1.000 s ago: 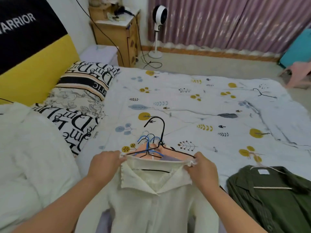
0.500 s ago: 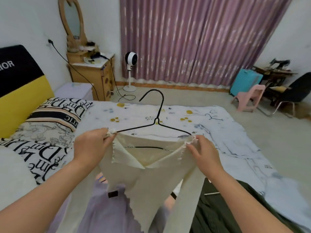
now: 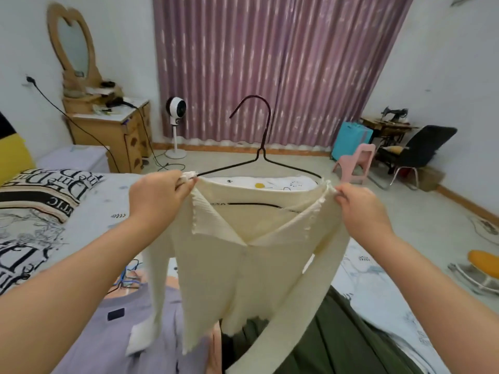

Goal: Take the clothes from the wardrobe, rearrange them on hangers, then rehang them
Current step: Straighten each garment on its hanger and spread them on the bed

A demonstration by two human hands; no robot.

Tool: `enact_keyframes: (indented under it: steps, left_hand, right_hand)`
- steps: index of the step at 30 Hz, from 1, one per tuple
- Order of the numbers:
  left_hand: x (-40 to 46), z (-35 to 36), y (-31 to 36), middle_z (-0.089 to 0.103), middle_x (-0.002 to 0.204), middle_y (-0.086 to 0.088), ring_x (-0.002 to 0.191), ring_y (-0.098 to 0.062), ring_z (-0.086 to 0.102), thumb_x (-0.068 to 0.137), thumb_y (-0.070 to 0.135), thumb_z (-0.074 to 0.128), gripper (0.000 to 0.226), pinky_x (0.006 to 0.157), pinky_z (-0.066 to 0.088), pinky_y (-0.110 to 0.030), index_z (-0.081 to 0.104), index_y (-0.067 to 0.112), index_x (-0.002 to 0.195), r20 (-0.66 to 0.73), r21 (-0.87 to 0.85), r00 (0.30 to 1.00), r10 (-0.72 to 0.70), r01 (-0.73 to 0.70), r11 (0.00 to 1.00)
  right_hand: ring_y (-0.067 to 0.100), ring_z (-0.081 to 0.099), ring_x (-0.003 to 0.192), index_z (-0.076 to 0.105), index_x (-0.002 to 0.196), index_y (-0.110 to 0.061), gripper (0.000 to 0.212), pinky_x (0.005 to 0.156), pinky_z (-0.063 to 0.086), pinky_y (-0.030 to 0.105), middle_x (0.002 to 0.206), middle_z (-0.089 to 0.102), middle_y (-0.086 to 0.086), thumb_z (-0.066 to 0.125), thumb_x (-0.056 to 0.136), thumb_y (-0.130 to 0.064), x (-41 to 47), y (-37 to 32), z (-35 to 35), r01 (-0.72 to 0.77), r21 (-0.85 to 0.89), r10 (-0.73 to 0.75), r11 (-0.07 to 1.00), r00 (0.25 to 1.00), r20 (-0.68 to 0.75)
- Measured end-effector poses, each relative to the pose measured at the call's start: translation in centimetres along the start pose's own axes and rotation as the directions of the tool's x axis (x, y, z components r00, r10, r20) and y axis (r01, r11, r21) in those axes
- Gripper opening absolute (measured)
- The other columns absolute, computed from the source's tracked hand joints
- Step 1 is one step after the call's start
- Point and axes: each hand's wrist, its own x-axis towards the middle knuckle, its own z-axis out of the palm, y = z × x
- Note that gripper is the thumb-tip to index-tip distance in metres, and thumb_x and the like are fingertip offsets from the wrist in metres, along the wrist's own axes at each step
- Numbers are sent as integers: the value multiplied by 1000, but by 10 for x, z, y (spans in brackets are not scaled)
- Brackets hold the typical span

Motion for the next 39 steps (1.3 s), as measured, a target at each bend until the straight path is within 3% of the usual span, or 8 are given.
enact_keyframes:
  steps: [8,13,17,20,26,32,39]
  left_hand:
    - [39,34,35,35,49,3,54,-24,40,91,43,50,52,45,18,-28,27,18,52,57,21,996,70,-72,997]
    - [75,71,26,39,52,3,57,-21,40,90,47,49,49,48,21,-32,30,18,55,201,-24,975,95,-92,995]
    - [100,106,14,42,67,0,71,-22,38,95,33,46,39,59,18,-34,29,19,62,372,-63,920,121,-105,992]
    - [116,126,8,46,77,-4,75,-21,38,97,24,44,24,60,21,-32,39,12,77,415,-110,902,121,-82,991]
    - [159,161,18,49,78,-9,79,-26,41,96,19,46,23,63,26,-34,37,10,78,366,-77,929,59,-33,996]
    - [189,211,44,49,77,-6,78,-25,42,93,16,50,18,62,24,-33,44,8,78,290,4,957,6,-8,1000]
    - [204,276,81,50,70,-11,72,-25,40,92,16,52,20,56,25,-34,45,8,75,269,148,961,-57,17,989]
  right_hand:
    - [31,47,90,61,90,-12,16,63,33,35,90,59,15,48,94,-19,43,50,-2,-92,-138,94,986,996,7]
    - [25,45,89,64,91,-13,17,62,31,34,88,63,9,49,94,-19,75,66,21,-112,-157,112,981,994,-9]
    - [29,47,93,65,95,-14,19,65,38,37,91,61,13,48,95,-21,113,72,41,-130,-167,131,977,991,-8]
    - [31,47,93,65,94,-11,18,66,37,37,91,63,14,49,94,-19,142,73,51,-94,-151,89,984,995,-40]
    - [26,43,78,64,91,-9,20,61,30,32,82,53,12,49,95,-21,211,90,67,-48,-205,35,978,997,-65]
    - [32,52,95,65,95,-12,18,66,35,34,95,62,15,49,94,-20,276,143,102,6,-115,-7,993,1000,-5]
    - [31,50,91,66,93,-13,15,64,26,31,95,62,18,53,92,-20,326,216,152,49,13,-50,999,995,82]
